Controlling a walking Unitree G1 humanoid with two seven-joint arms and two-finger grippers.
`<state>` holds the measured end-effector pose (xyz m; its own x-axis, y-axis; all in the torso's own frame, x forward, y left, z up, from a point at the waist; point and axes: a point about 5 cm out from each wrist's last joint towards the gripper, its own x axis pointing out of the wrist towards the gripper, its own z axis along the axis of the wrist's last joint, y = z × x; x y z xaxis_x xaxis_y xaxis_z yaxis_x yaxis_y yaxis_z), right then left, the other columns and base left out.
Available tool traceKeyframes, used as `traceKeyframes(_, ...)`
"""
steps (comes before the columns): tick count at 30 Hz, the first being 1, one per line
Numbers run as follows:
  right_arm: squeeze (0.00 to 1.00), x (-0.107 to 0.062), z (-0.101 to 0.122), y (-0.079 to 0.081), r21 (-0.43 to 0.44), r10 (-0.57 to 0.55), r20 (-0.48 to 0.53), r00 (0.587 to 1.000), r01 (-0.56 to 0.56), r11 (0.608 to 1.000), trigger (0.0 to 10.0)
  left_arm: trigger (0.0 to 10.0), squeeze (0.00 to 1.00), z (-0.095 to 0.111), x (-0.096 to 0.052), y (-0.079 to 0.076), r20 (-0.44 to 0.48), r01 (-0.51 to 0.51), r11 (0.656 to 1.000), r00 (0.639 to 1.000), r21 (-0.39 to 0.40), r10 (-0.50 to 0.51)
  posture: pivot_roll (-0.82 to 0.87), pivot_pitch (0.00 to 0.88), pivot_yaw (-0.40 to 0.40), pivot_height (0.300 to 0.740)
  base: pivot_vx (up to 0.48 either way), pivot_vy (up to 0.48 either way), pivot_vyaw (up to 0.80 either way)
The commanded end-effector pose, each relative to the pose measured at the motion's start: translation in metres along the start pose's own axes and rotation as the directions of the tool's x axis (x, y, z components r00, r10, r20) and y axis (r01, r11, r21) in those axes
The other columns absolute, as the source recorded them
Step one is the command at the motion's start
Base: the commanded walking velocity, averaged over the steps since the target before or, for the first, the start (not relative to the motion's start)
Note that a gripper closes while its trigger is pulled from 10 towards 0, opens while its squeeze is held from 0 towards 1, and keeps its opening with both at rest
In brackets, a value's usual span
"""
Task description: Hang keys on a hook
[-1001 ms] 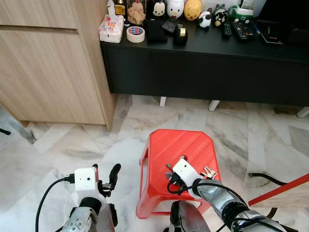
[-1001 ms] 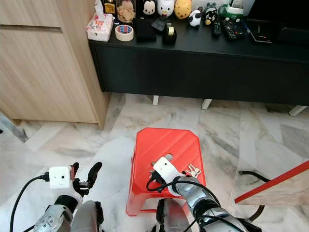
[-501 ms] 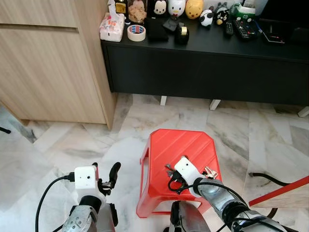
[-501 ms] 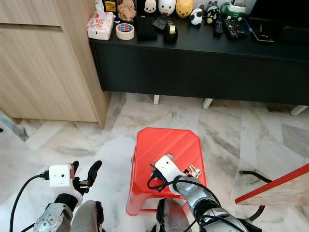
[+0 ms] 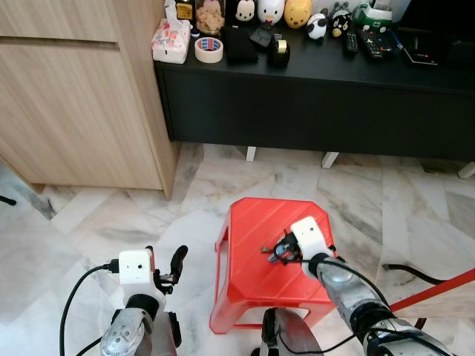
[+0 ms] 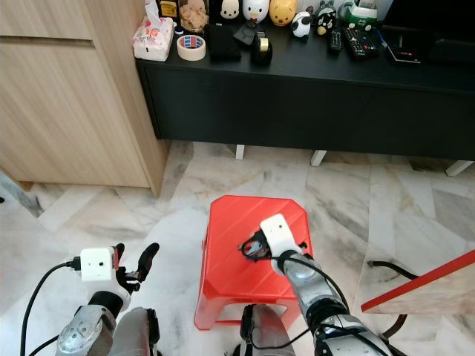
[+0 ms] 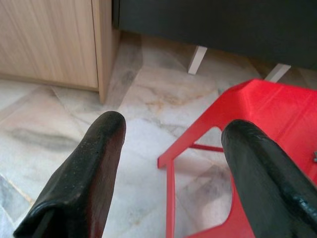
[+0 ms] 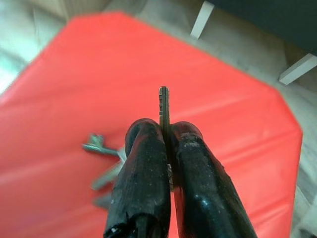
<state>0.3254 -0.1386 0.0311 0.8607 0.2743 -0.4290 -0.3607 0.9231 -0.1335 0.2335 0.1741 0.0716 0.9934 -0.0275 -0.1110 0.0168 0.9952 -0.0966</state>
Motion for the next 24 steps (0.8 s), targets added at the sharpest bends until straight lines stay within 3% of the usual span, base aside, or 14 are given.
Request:
traceKeyframes(1,0.00,-0.003,-0.006,0.001,0.031,-0.003,0.014,1.000,0.003,1.000,0.0,10.0,0.00,-0.006,0.000,-0.001,-0.024,-0.002,1.000,1.000,0.009,0.002,0.04,0.161,-0.131,0.626,0.000,0.000,0.00)
traceKeyframes(11,0.00,-0.010,0.011,-0.006,0.118,-0.082,0.178,0.981,0.061,0.991,0.0,10.0,0.00,-0.005,0.011,-0.002,-0.004,0.002,1.000,1.000,0.010,-0.002,0.03,0.124,-0.131,0.626,0.000,0.000,0.00)
traceKeyframes(21,0.00,-0.032,0.026,-0.006,0.181,-0.142,0.361,0.921,0.080,0.980,0.0,10.0,0.00,-0.004,0.020,-0.002,0.015,0.005,1.000,1.000,0.008,-0.006,0.02,0.094,-0.129,0.626,0.000,0.000,0.00)
traceKeyframes(22,0.00,-0.038,0.030,-0.004,0.182,-0.149,0.393,0.907,0.082,0.980,7.9,10.0,0.00,-0.003,0.022,-0.002,0.021,0.005,1.000,1.000,0.008,-0.005,0.02,0.089,-0.127,0.626,0.000,0.000,0.00)
traceKeyframes(23,0.00,-0.038,0.030,-0.004,0.182,-0.149,0.393,0.907,0.082,0.980,7.9,10.0,0.00,-0.003,0.022,-0.002,0.021,0.005,1.000,1.000,0.008,-0.005,0.02,0.089,-0.127,0.626,0.000,0.000,0.00)
traceKeyframes(24,0.00,-0.041,0.032,-0.004,0.182,-0.155,0.413,0.898,0.086,0.980,10.0,10.0,0.00,-0.002,0.024,-0.002,0.024,0.005,1.000,1.000,0.008,-0.005,0.01,0.085,-0.126,0.626,0.000,0.000,0.00)
